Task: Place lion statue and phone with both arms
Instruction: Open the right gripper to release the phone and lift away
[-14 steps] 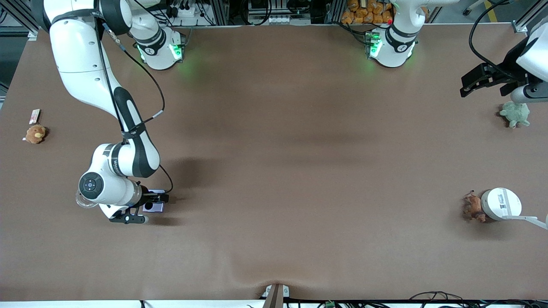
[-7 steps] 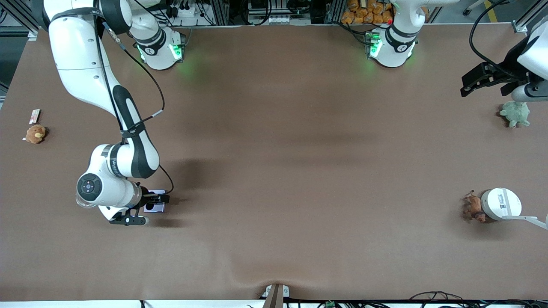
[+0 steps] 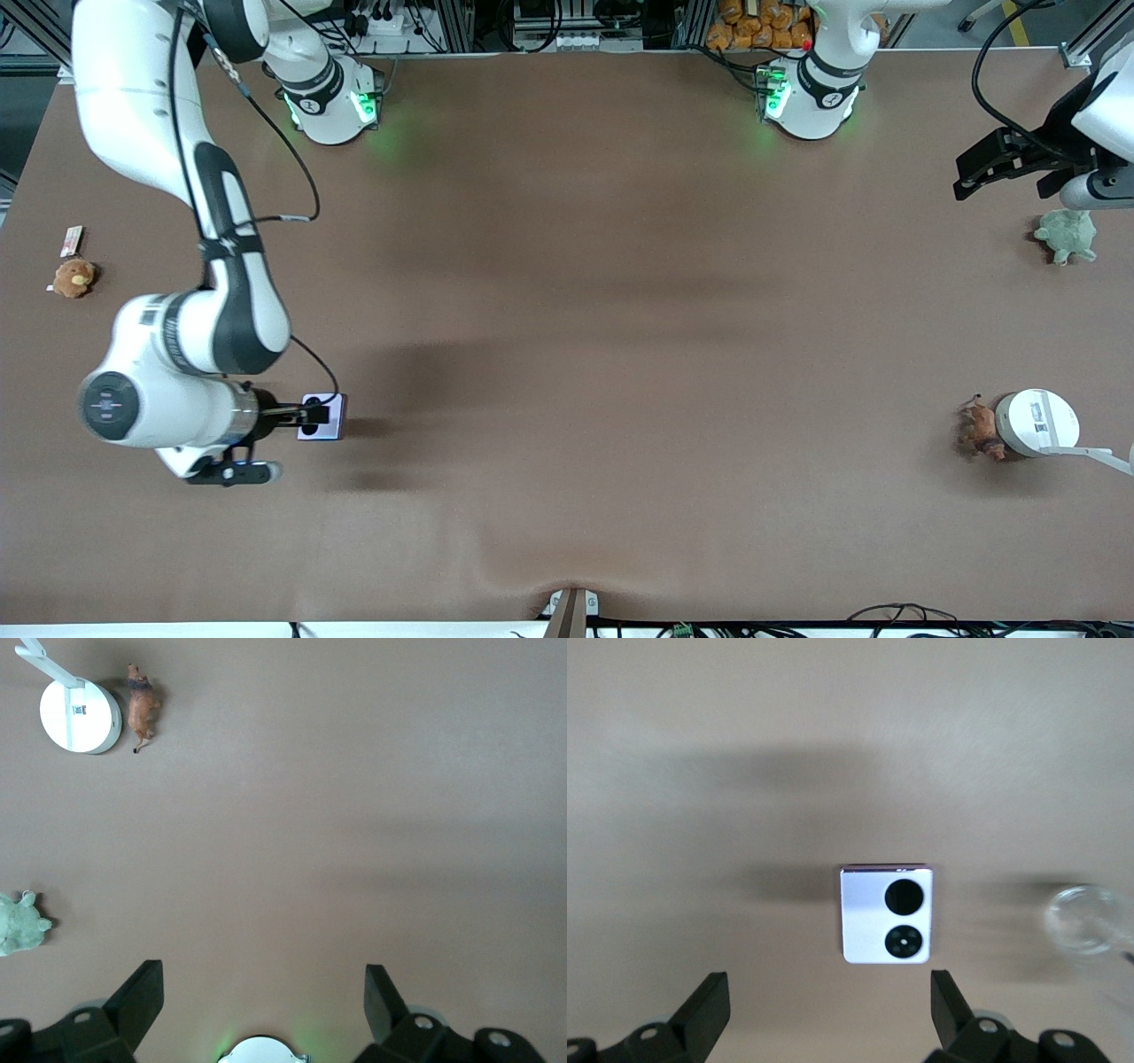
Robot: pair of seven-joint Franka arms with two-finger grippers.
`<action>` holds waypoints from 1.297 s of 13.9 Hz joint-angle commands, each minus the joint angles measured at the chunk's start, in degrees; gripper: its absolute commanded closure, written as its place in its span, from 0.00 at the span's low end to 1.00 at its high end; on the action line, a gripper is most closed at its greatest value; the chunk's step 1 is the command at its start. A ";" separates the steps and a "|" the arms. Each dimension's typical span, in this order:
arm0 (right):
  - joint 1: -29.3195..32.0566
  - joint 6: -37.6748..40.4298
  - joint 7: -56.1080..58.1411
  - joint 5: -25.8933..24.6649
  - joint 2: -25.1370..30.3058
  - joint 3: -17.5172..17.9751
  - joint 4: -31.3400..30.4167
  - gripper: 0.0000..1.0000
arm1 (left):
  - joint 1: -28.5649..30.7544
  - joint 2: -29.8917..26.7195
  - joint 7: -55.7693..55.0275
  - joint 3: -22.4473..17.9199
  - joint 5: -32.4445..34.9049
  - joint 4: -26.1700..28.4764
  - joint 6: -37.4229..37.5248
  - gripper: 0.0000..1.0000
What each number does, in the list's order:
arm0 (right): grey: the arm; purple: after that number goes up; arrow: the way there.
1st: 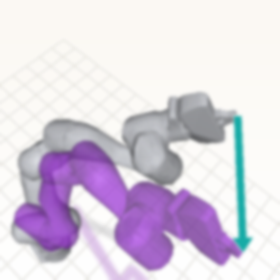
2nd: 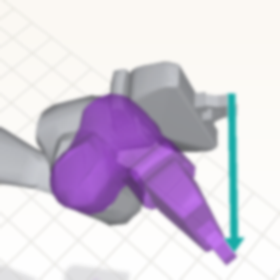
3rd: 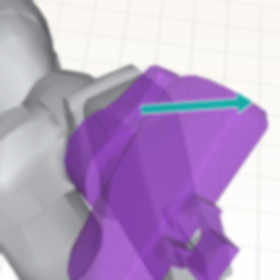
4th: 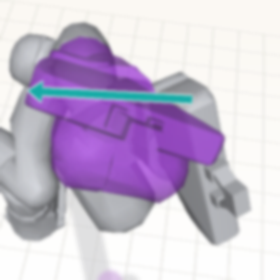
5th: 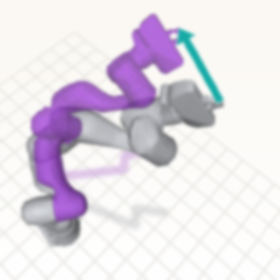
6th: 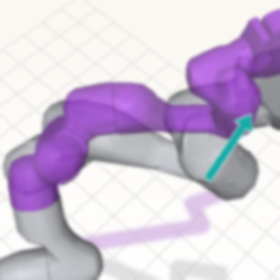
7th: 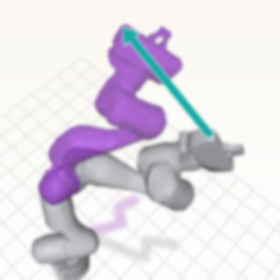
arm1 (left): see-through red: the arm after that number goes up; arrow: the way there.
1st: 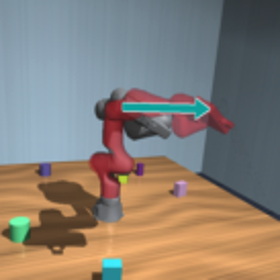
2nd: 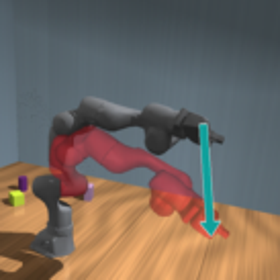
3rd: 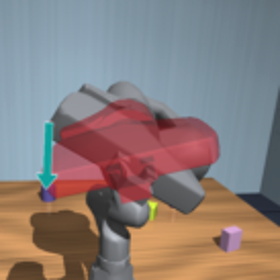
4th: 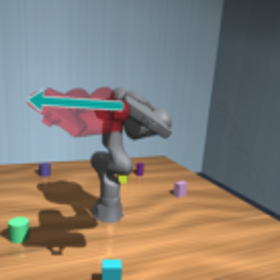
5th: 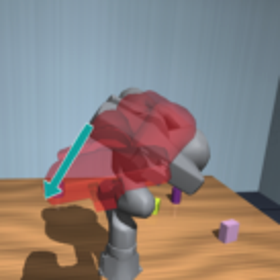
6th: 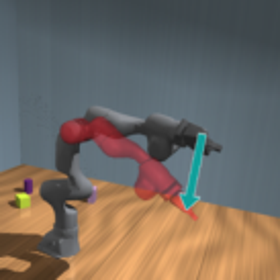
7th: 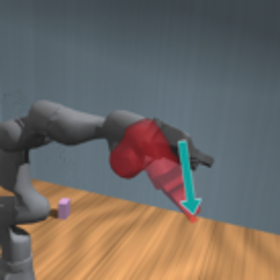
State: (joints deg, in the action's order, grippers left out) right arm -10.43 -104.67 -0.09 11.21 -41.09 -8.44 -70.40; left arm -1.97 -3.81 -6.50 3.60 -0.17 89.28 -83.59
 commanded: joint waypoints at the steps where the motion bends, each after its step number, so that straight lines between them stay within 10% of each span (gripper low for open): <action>1: 2.07 6.38 0.53 -0.48 2.30 0.53 5.88 0.00 | 0.30 0.38 0.70 0.27 -0.53 -1.21 0.53 0.00; 12: 7.52 26.51 -0.09 -0.31 25.42 1.32 5.98 0.00 | 0.47 0.38 0.70 0.27 -0.62 -1.04 0.62 0.00; 18: 9.98 32.17 -13.79 -5.03 38.51 8.42 -7.08 0.00 | 0.47 0.46 0.70 0.18 -0.62 -0.95 0.62 0.00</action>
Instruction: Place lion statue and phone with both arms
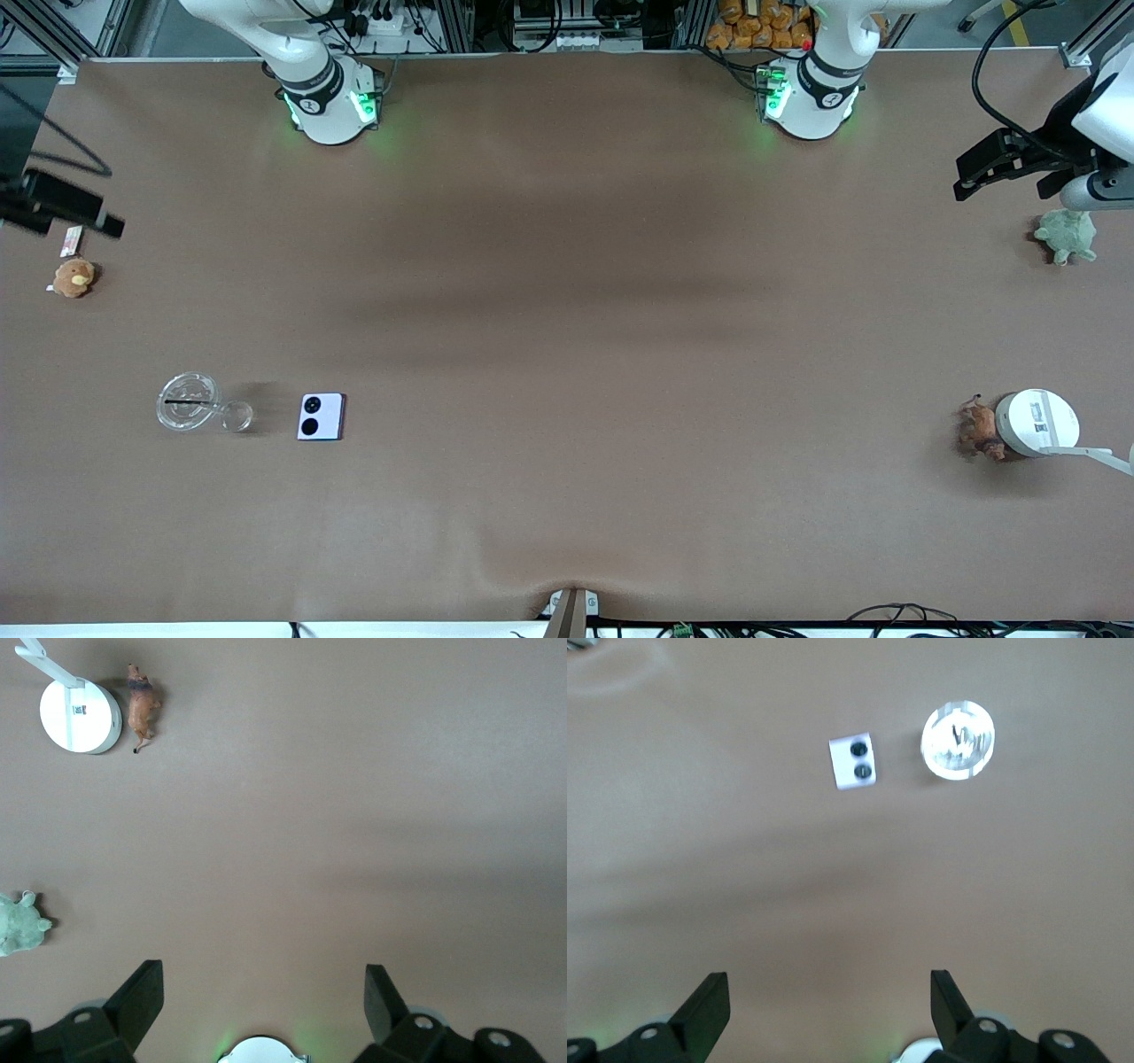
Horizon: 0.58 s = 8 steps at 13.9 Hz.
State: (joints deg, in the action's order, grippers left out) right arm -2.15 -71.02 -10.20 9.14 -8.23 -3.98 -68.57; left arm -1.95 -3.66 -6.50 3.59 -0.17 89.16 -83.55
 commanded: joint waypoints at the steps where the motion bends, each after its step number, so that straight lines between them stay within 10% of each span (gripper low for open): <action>1: 2.06 -4.01 -3.68 -4.47 8.12 5.03 -13.21 0.00 | 0.46 0.23 0.70 0.19 -0.62 -0.83 0.58 0.00; 4: 2.33 -7.73 -3.60 -4.83 13.50 5.21 -22.65 0.00 | 0.46 0.32 0.70 0.10 -0.62 -0.83 0.58 0.00; 8: 2.41 -8.17 -1.32 -6.93 11.23 4.60 -18.19 0.00 | 0.46 0.32 0.70 0.10 -0.62 -0.83 0.58 0.00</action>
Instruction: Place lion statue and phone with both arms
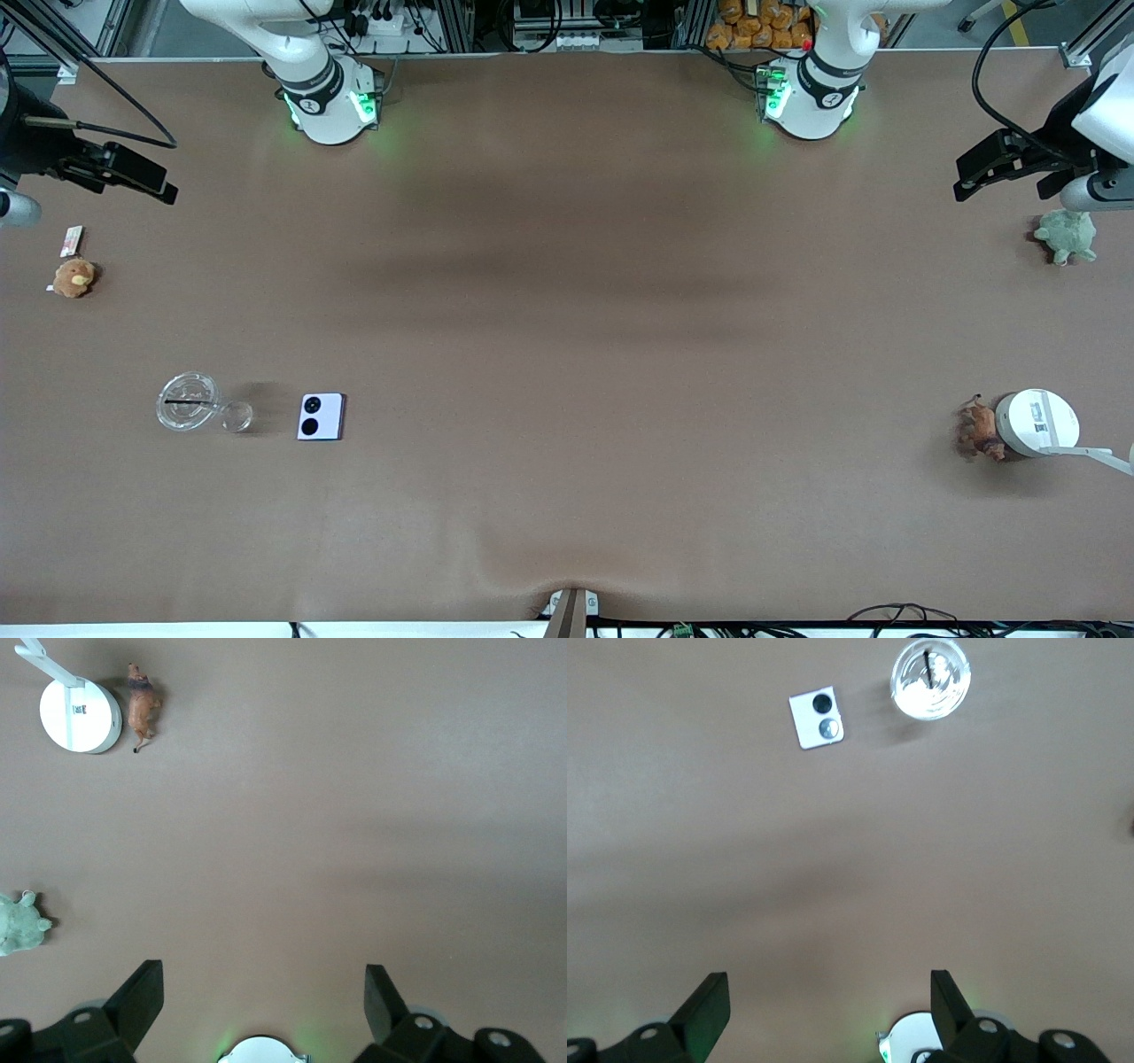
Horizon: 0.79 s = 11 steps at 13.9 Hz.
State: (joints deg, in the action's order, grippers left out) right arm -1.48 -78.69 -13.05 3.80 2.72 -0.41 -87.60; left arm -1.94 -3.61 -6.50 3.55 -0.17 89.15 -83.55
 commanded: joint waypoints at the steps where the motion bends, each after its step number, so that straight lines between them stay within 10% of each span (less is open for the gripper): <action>1: 1.66 -0.59 2.93 -3.25 0.09 1.03 1.29 0.00 | 0.45 0.27 0.70 0.14 -0.62 -0.82 0.58 0.00; 11: 1.48 -2.35 3.56 -2.04 0.18 1.03 1.12 0.00 | 0.62 0.62 5.79 -0.04 0.35 -0.91 0.32 0.00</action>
